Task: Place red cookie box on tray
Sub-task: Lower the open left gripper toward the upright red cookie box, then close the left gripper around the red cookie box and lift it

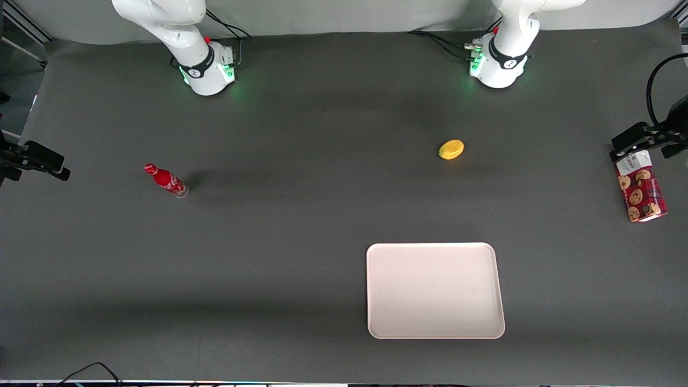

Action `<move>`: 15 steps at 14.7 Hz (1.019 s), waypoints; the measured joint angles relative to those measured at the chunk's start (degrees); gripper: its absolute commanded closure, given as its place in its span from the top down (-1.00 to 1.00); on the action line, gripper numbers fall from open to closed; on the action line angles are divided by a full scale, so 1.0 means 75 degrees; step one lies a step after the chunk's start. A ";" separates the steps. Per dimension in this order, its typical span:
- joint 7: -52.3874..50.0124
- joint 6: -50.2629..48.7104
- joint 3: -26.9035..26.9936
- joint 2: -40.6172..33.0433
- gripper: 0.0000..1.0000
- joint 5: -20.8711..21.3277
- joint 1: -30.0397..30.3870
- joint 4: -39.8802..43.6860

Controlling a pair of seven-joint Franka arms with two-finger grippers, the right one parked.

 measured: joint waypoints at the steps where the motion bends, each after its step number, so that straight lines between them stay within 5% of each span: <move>1: 0.0000 0.0000 -0.0001 0.0000 1.00 -0.0002 0.0000 0.0000; 9: 0.0022 -0.0059 0.0106 0.0131 1.00 0.0039 0.0012 -0.0030; 15: 0.1633 0.0444 0.1793 0.0940 1.00 0.0051 0.0193 -0.0081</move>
